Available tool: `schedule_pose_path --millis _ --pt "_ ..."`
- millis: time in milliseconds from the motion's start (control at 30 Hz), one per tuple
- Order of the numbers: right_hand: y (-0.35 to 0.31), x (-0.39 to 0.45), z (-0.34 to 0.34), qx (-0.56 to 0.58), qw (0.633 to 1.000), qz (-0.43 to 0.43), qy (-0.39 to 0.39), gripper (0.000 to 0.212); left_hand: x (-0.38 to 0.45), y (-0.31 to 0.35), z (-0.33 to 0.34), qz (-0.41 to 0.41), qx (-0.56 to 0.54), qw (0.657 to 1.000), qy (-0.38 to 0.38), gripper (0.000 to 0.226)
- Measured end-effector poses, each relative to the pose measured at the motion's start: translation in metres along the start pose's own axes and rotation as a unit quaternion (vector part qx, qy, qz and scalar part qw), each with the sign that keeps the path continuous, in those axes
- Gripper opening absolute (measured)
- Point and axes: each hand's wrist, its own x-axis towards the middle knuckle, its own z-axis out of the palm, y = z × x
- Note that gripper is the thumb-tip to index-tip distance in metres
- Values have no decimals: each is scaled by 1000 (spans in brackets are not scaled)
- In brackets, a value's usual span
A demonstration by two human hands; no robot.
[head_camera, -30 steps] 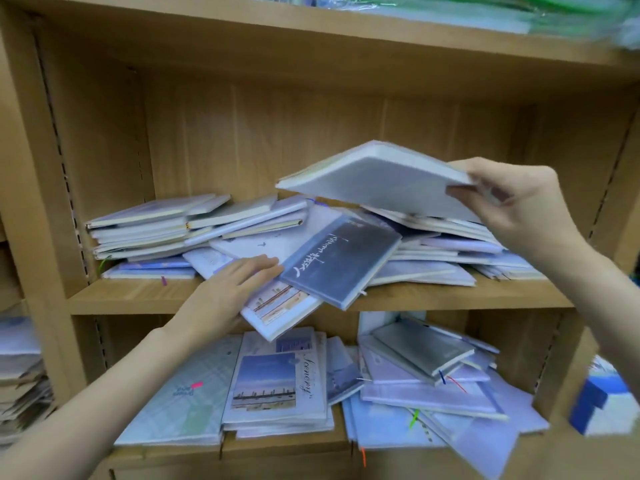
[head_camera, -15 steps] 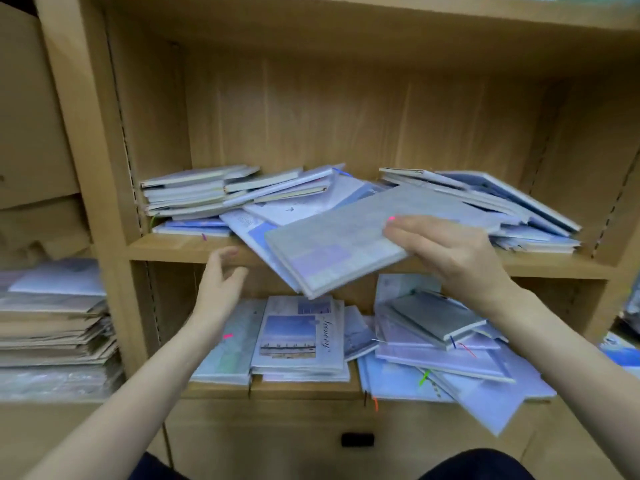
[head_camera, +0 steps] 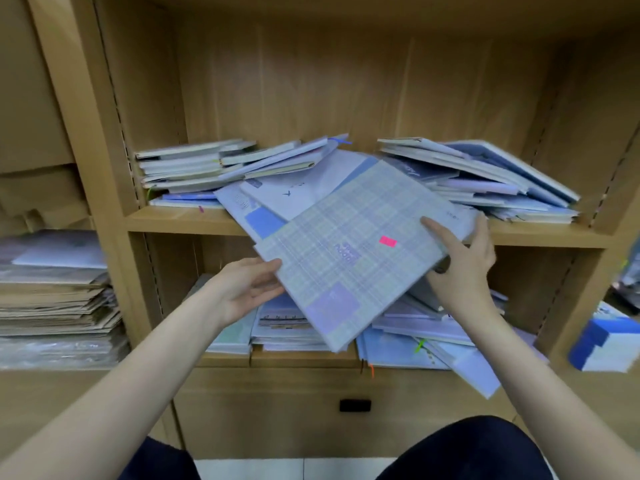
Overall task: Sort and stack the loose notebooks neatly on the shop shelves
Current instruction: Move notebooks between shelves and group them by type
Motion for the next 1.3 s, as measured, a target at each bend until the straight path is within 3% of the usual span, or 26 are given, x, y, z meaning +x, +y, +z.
schedule_pose_path --millis 67,133,200,233,267,367,433,567,633,700,767,900,1033,1133,1300 --pt "-9 -9 -7 227 970 86 -26 61 1 -1 5 0 -19 1000 -1 14" --pt "-17 -13 -18 487 859 145 -66 63 2 1 7 3 -22 1000 -6 13" --pt "-18 -16 -30 650 734 168 -105 66 3 4 5 10 -13 1000 -18 19" --pt "-20 -17 -34 666 717 167 -120 63 3 5 5 12 -6 1000 -24 22" --pt "-21 -17 -34 644 736 167 -125 60 4 5 5 13 1 999 -29 25" --pt "-25 -3 -25 460 873 155 -38 65 7 12 7 -7 49 998 -29 29" --pt "-30 19 -25 403 908 109 5 77 10 23 9 -18 59 998 -14 32" --pt "-44 70 -16 216 974 63 -8 90 16 33 16 2 52 998 19 38" --pt "-41 89 -5 162 983 87 -27 71 19 28 19 27 76 996 30 37" --pt "-33 100 -2 149 982 110 -42 36 25 23 17 36 82 995 42 37" --pt "-28 104 -7 160 980 111 -31 18 30 22 14 45 84 994 57 37" --pt "-25 106 -7 202 975 91 29 22 43 22 12 84 75 988 108 43" --pt "-11 87 13 278 954 114 2 22 54 17 24 98 123 971 181 93" --pt "0 72 22 285 954 93 0 17 61 12 27 99 162 952 239 91" --pt "4 74 25 171 985 18 -7 22 58 -1 17 166 93 954 231 80"
